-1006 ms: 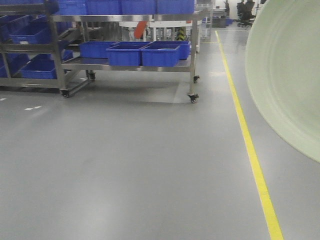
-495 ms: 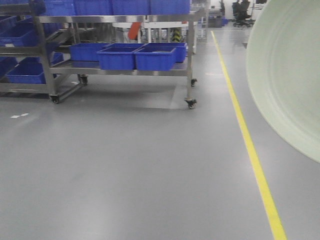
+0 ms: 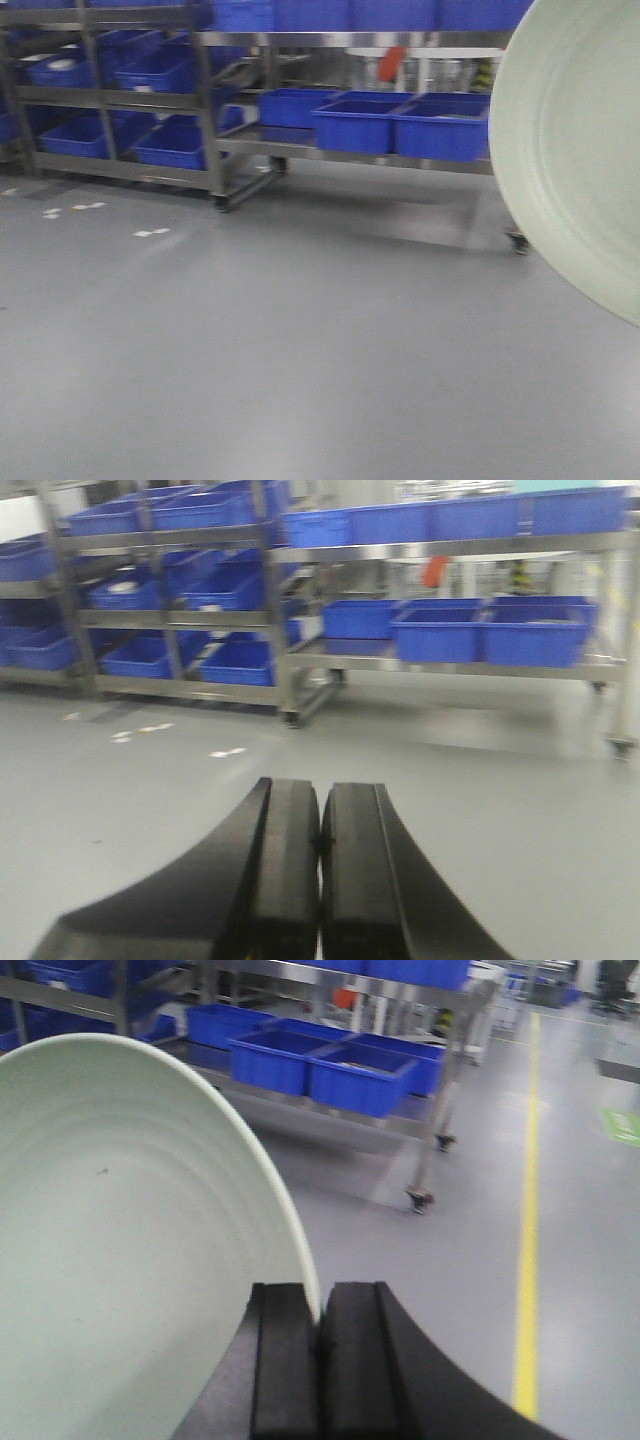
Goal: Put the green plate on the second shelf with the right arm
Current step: 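Hold the plate in the right gripper while the base drives to the shelf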
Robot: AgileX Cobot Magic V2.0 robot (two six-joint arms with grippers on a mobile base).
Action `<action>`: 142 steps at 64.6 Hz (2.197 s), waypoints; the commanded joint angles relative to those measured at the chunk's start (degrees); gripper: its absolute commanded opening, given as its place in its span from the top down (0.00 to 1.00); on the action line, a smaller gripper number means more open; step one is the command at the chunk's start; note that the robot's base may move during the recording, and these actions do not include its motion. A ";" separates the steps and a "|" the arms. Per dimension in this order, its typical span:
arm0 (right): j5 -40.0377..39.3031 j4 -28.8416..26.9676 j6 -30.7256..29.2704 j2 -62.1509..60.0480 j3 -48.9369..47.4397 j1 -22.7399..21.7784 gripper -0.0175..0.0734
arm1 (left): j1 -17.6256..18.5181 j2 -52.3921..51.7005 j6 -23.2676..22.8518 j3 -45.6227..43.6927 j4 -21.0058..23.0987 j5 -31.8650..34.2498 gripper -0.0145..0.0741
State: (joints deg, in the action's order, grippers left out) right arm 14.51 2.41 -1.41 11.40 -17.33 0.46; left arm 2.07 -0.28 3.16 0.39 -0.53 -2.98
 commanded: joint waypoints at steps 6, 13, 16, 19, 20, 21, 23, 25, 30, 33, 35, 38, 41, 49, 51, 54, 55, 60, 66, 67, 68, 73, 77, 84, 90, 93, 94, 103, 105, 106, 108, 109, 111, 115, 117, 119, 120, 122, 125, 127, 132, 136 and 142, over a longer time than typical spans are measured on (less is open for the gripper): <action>-6.47 -0.14 0.30 0.57 -1.83 -0.36 0.74 | 0.37 -1.11 -0.16 2.40 0.00 4.64 0.69; -6.42 -0.14 0.30 0.57 -1.83 -0.36 0.74 | 0.12 -1.11 -0.16 2.40 0.00 4.64 0.69; -6.36 -0.14 0.30 0.57 -1.83 -0.36 0.74 | 0.12 -1.11 -0.16 2.40 0.00 4.64 0.69; -6.29 -0.14 0.30 0.57 -1.83 -0.36 0.74 | 0.12 -1.11 -0.16 2.40 0.00 4.64 0.69; -6.29 -0.14 0.30 0.57 -1.83 -0.36 0.74 | 0.12 -1.11 -0.16 2.40 0.00 4.64 0.69; -6.29 -0.14 0.30 0.57 -1.83 -0.36 0.74 | 0.12 -1.11 -0.16 2.40 0.00 4.64 0.69; -6.29 -0.14 0.30 0.57 -1.83 -0.36 0.74 | 0.12 -1.11 -0.16 2.40 0.00 4.64 0.69; -6.29 -0.14 0.30 0.57 -1.83 -0.36 0.74 | 0.12 -1.11 -0.16 2.40 0.00 4.64 0.69; -6.29 -0.14 0.30 0.57 -1.83 -0.36 0.74 | 0.12 -1.11 -0.16 2.40 0.00 4.64 0.69; -6.29 -0.14 0.30 0.57 -1.83 -0.36 0.74 | 0.12 -1.11 -0.16 2.40 0.00 4.64 0.69; -6.17 -0.14 0.30 0.57 -1.83 -0.36 0.74 | 0.12 -1.11 -0.16 2.40 0.00 4.64 0.69; -6.17 -0.14 0.30 0.57 -1.83 -0.36 0.74 | 0.12 -1.11 -0.16 2.40 0.00 4.64 0.69; -6.17 -0.14 0.30 0.57 -1.83 -0.36 0.74 | 0.12 -1.11 -0.16 2.40 0.00 4.64 0.69; -6.17 -0.14 0.30 0.57 -1.83 -0.36 0.74 | 0.12 -1.02 -0.16 2.40 0.00 4.64 0.69; -6.17 -0.14 0.30 0.57 -1.83 -0.36 0.74 | 0.12 -1.02 -0.16 2.40 0.00 4.64 0.69; -6.17 -0.14 0.30 0.57 -1.83 -0.36 0.74 | 0.12 -1.02 -0.16 2.40 0.00 4.64 0.69; -6.17 -0.14 0.30 0.57 -1.83 -0.36 0.74 | 0.12 -1.02 -0.16 2.40 0.00 4.64 0.69; -6.17 -0.14 0.30 0.57 -1.83 -0.36 0.74 | 0.12 -1.02 -0.16 2.40 0.00 4.64 0.69; -6.17 -0.14 0.30 0.57 -1.83 -0.36 0.74 | 0.12 -1.02 -0.16 2.40 0.00 4.64 0.69; -6.17 -0.14 0.30 0.57 -1.83 -0.36 0.74 | 0.12 -1.02 -0.16 2.40 0.00 4.64 0.69; -6.17 -0.14 0.30 0.57 -1.83 -0.36 0.74 | 0.12 -1.02 -0.16 2.40 0.00 4.64 0.69; -6.17 -0.14 0.30 0.57 -1.83 -0.36 0.74 | 0.12 -1.02 -0.16 2.40 0.00 4.64 0.69; -6.17 -0.14 0.30 0.57 -1.83 -0.36 0.74 | 0.12 -1.02 -0.16 2.40 0.00 4.64 0.69; -6.17 -0.14 0.30 0.57 -1.83 -0.36 0.74 | 0.12 -1.02 -0.16 2.40 0.00 4.64 0.69; -6.13 -0.14 0.30 0.57 -1.83 -0.36 0.74 | 0.12 -1.02 -0.16 2.40 0.00 4.64 0.69; -6.13 -0.14 0.30 0.57 -1.83 -0.36 0.74 | 0.12 -1.02 -0.16 2.40 0.00 4.64 0.69; -6.17 -0.14 0.30 0.57 -1.83 -0.36 0.74 | 0.12 -1.02 -0.16 2.40 0.00 4.64 0.69; -6.17 -0.14 0.30 0.57 -1.83 -0.36 0.74 | 0.12 -1.02 -0.16 2.40 0.00 4.64 0.69; -6.17 -0.14 0.30 0.57 -1.83 -0.36 0.74 | 0.12 -1.02 -0.16 2.40 0.00 4.64 0.69; -6.17 -0.14 0.30 0.57 -1.83 -0.36 0.74 | 0.12 -1.02 -0.16 2.40 0.00 4.64 0.69; -6.17 -0.14 0.30 0.57 -1.83 -0.36 0.74 | 0.12 -1.02 -0.16 2.40 0.00 4.64 0.69; -6.17 -0.14 0.30 0.57 -1.83 -0.36 0.74 | 0.12 -1.02 -0.16 2.40 0.00 4.64 0.69; -6.17 -0.14 0.30 0.57 -1.83 -0.36 0.74 | 0.12 -1.02 -0.16 2.40 0.00 4.64 0.69; -6.11 -0.14 0.30 0.57 -1.83 -0.36 0.74 | 0.12 -1.02 -0.16 2.40 0.00 4.64 0.69; -6.11 -0.14 0.30 0.57 -1.83 -0.36 0.74 | 0.12 -1.02 -0.16 2.40 0.00 4.64 0.69; -6.05 -0.14 0.30 0.57 -1.83 -0.36 0.74 | 0.12 -1.02 -0.16 2.40 0.00 4.64 0.69; -6.05 -0.14 0.30 0.57 -1.83 -0.36 0.74 | 0.12 -1.02 -0.16 2.40 0.00 4.64 0.69; -6.05 -0.14 0.30 0.57 -1.83 -0.36 0.74 | 0.12 -1.02 -0.16 2.40 0.00 4.64 0.69; -5.99 -0.14 0.30 0.57 -1.83 -0.36 0.74 | 0.12 -1.02 -0.16 2.40 0.00 4.64 0.69; -5.99 -0.14 0.30 0.57 -1.83 -0.36 0.74 | 0.12 -1.02 -0.16 2.40 0.00 4.64 0.69; -5.99 -0.14 0.30 0.57 -1.83 -0.36 0.74 | 0.12 -1.02 -0.16 2.40 0.00 4.64 0.69; -5.93 -0.14 0.30 0.57 -1.83 -0.36 0.74 | 0.12 -1.02 -0.16 2.40 0.00 4.64 0.69; -5.98 -0.14 0.30 0.57 -1.83 -0.36 0.74 | 0.12 -1.02 -0.16 2.40 0.00 4.64 0.69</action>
State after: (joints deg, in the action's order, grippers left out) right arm 14.72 2.41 -1.41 11.40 -17.33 0.46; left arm 2.07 -0.28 3.16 0.39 -0.53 -2.98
